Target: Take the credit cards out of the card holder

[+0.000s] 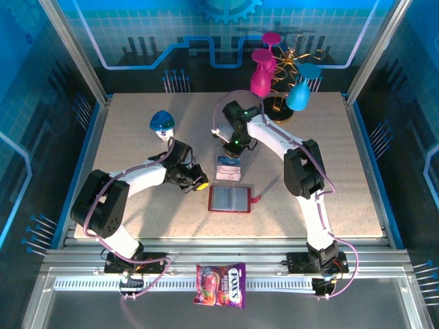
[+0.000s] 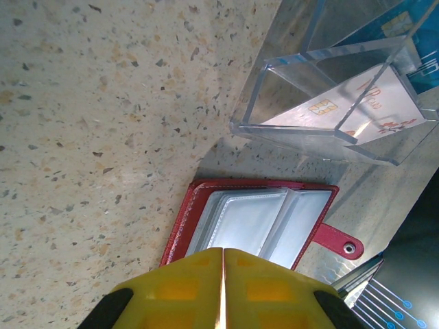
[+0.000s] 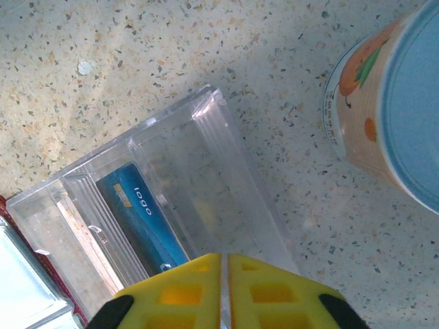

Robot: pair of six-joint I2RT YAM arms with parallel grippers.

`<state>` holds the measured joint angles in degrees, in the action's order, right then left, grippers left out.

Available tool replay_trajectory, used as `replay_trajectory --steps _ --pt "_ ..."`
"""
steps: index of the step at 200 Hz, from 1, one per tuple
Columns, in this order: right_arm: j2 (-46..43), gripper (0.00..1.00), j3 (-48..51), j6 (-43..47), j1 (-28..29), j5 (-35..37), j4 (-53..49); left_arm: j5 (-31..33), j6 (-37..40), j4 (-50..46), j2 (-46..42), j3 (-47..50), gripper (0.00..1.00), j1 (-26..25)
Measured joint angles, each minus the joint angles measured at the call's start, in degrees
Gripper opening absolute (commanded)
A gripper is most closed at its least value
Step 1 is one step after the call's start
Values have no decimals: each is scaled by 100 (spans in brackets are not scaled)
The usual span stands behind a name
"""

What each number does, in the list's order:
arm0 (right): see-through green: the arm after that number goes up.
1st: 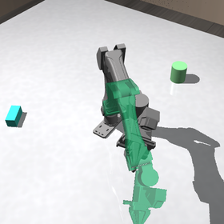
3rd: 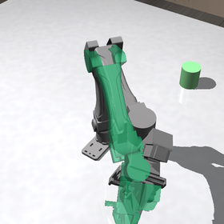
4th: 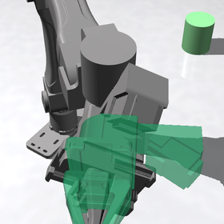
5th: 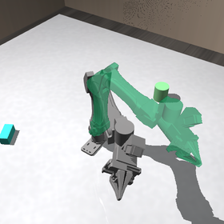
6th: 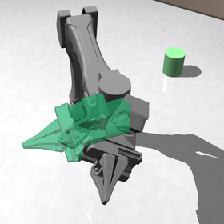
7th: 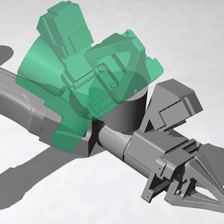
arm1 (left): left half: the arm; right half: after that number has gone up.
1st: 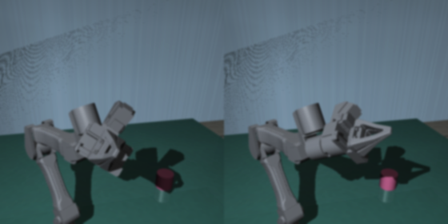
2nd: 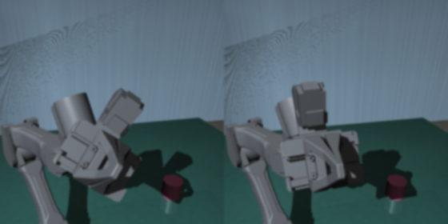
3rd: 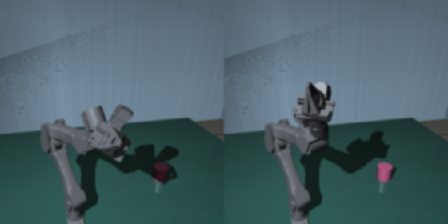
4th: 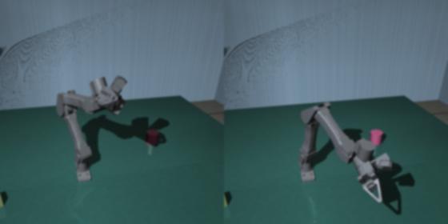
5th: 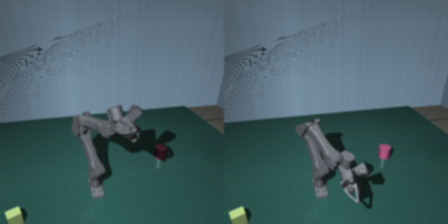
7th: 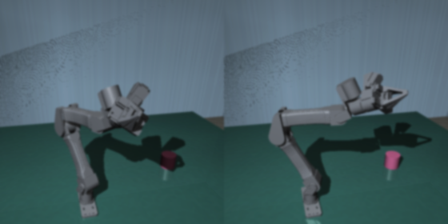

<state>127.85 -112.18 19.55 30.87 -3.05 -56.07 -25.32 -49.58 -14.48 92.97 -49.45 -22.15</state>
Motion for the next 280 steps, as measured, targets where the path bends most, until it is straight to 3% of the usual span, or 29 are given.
replay_trajectory --steps 124,217,280 --pt "0 34 0 166 22 11 -33 0 -2 0 0 0 10 0" --pt "-83 35 9 70 26 85 24 0 -2 2 0 0 10 2" --pt "-942 31 651 -463 26 -22 494 -2 -2 22 0 0 10 0"
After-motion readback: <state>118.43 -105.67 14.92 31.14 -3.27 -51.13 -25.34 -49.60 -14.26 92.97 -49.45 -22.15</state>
